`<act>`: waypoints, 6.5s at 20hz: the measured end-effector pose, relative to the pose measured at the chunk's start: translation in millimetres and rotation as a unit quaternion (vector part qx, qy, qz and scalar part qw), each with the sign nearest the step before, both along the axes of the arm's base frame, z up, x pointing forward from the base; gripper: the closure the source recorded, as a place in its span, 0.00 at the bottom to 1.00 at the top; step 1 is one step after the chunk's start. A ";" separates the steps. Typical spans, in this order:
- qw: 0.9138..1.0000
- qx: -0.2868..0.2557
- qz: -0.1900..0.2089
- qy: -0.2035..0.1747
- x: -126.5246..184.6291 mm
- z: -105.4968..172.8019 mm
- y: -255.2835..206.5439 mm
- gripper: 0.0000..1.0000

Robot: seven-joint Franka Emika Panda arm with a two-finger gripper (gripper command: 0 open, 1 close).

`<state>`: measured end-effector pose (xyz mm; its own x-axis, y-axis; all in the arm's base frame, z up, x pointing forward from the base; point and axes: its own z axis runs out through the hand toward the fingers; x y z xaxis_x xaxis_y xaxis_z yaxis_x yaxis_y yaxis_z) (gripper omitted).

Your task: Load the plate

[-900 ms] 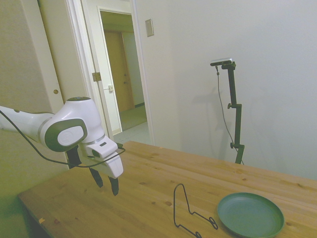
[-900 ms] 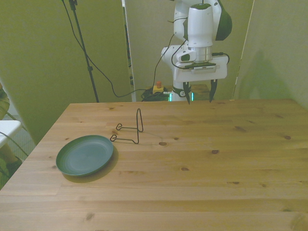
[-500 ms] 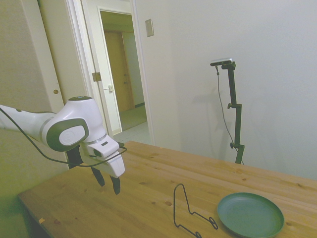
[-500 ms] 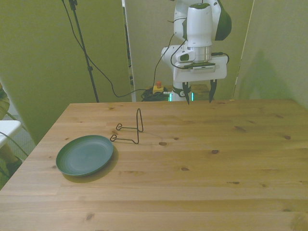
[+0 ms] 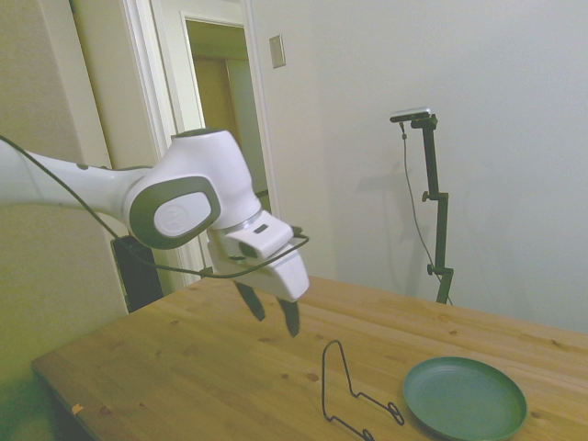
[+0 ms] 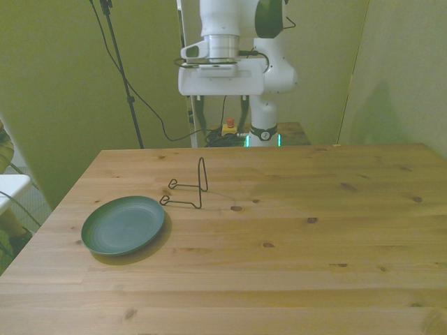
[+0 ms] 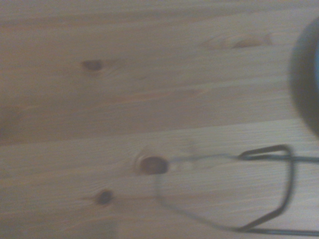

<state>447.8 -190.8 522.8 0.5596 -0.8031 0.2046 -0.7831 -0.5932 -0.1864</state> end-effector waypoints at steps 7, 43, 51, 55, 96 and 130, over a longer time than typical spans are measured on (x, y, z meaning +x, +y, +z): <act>0.999 -0.024 -0.024 0.004 15.5 15.6 -102.2 0.00; 0.996 -0.081 0.029 0.033 147.5 -99.4 -146.7 0.00; 0.995 -0.080 0.032 0.056 137.2 -123.3 -116.5 0.00; 0.994 -0.092 0.023 0.064 129.0 -128.3 -127.3 0.00; 0.987 -0.135 0.035 0.080 146.0 -172.2 -148.4 1.00; 0.995 -0.094 0.015 -0.004 156.5 -70.3 -129.3 1.00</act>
